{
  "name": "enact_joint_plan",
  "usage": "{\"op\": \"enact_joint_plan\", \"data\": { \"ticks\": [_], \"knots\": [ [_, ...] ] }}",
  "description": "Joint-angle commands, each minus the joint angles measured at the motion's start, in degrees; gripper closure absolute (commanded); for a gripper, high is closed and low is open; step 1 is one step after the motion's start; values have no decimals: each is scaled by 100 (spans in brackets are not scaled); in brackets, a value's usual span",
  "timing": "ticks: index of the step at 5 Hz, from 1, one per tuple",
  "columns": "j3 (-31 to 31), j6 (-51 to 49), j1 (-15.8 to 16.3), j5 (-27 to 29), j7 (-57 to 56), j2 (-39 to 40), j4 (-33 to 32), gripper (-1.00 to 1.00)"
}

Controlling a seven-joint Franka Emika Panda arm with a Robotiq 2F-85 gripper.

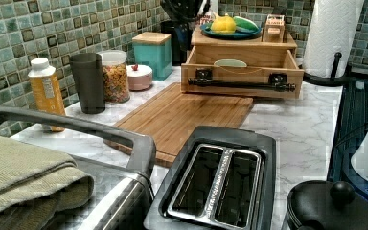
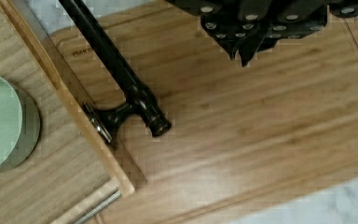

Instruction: Close the drawer.

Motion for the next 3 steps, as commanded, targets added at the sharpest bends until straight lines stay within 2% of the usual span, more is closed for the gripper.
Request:
{"op": "enact_joint_plan", "data": {
  "ticks": [1,2,3],
  "knots": [
    [266,523,263,-222,-1364,-1080,-1413,100],
    [257,1224,249,-482,-1894,-1257,-2025,100],
    [231,1286,219,-719,-2107,-1139,-2111,100]
  ]
}}
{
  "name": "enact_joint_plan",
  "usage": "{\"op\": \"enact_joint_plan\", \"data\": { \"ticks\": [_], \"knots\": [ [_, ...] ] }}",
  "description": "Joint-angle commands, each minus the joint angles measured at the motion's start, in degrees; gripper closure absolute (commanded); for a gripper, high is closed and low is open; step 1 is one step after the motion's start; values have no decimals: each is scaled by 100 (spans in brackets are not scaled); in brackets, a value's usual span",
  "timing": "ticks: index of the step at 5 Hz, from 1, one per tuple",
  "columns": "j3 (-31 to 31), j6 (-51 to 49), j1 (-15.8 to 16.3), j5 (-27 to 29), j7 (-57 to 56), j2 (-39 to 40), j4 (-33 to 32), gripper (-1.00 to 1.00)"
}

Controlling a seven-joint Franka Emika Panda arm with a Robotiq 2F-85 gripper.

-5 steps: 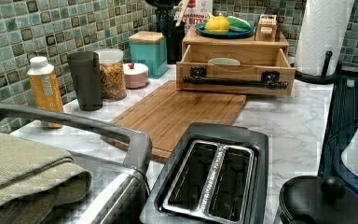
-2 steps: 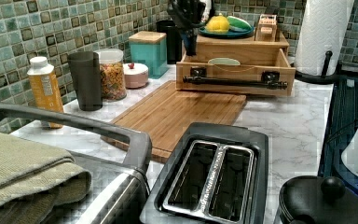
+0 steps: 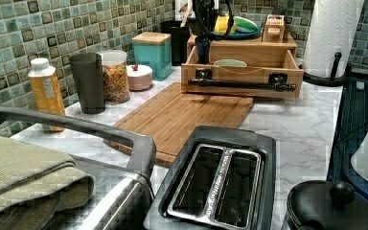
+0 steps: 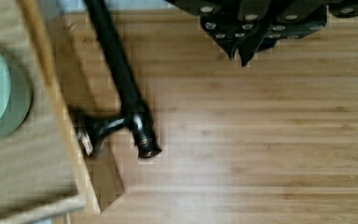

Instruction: Close the drawer.

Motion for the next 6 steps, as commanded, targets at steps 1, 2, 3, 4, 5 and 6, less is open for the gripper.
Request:
{"op": "enact_joint_plan", "data": {
  "ticks": [1,2,3,4,5,6],
  "knots": [
    [188,414,173,-584,-807,-255,-851,100],
    [139,500,174,-647,-1132,-281,-1052,100],
    [90,814,160,-827,-1411,-241,-1276,100],
    [-13,1532,82,-1061,-1820,-75,-1549,100],
    [-41,1745,-60,-1163,-2179,165,-1486,100],
    [-162,1628,-97,-1204,-2302,391,-1317,100]
  ]
}}
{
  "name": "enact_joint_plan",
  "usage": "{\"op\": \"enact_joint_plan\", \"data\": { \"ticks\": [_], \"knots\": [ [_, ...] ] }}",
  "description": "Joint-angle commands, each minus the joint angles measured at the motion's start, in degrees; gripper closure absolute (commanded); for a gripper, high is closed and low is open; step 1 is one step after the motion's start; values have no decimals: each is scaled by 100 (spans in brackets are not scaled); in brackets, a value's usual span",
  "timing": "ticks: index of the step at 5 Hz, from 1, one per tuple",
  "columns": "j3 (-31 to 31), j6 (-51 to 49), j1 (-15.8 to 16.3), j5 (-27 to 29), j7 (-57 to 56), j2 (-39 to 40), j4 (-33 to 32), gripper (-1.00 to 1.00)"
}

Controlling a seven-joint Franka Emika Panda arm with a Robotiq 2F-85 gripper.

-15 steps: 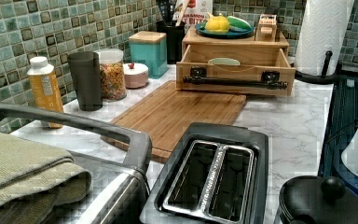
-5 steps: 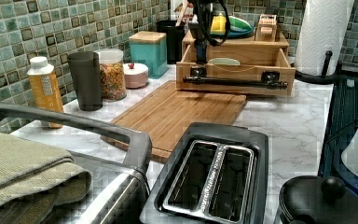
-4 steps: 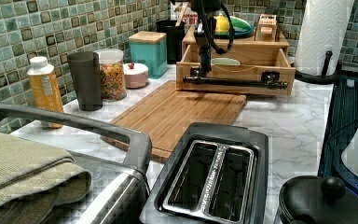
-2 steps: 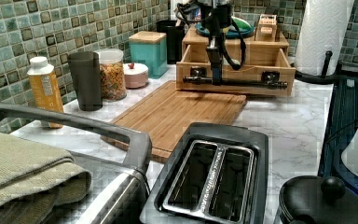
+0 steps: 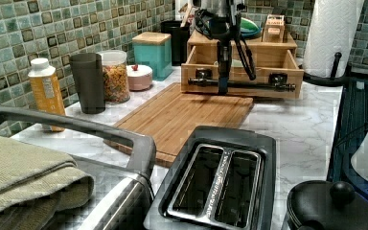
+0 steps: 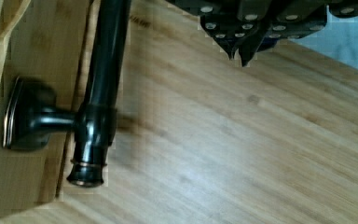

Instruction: Close the drawer.

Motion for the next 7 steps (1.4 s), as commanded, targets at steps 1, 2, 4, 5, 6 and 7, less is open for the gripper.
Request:
{"op": "enact_joint_plan", "data": {
  "ticks": [1,2,4,5,6,7],
  "knots": [
    [-280,222,-236,-300,-366,458,120,100],
    [-332,229,-449,-482,-194,372,48,100],
    [-553,199,-937,-332,-551,289,214,100],
    [-665,137,-1128,-52,-962,606,564,100],
    [-943,528,-1113,376,-1608,1264,981,100],
    [-1112,609,-1187,668,-2093,1632,1343,100]
  ]
}}
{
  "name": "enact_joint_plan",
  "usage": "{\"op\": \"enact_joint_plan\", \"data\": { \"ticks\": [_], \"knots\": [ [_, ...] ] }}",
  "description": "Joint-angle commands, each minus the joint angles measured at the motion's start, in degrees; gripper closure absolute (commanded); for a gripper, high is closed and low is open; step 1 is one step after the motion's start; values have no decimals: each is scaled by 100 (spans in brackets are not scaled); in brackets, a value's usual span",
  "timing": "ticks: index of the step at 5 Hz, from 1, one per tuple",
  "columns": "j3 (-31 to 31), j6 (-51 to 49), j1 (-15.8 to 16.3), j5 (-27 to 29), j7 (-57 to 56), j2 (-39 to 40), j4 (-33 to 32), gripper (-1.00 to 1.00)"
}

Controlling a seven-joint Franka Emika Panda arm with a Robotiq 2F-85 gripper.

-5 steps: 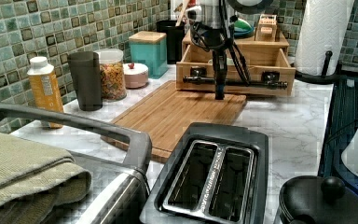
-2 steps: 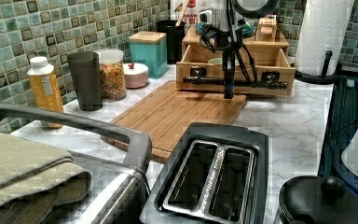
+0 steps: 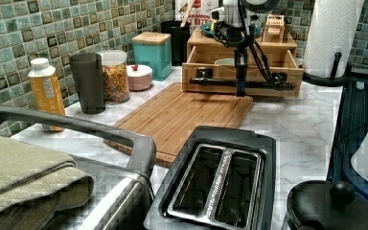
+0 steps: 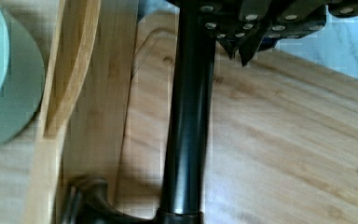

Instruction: Close the drawer.

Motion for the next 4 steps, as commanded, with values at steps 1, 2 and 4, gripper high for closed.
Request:
{"op": "enact_joint_plan", "data": {
  "ticks": [1,2,4],
  "knots": [
    [-472,189,-712,577,-1167,1184,1688,100],
    [-766,154,-717,324,-1055,1094,1909,100],
    [-993,-293,-1053,613,-2009,1231,2623,100]
  ]
}}
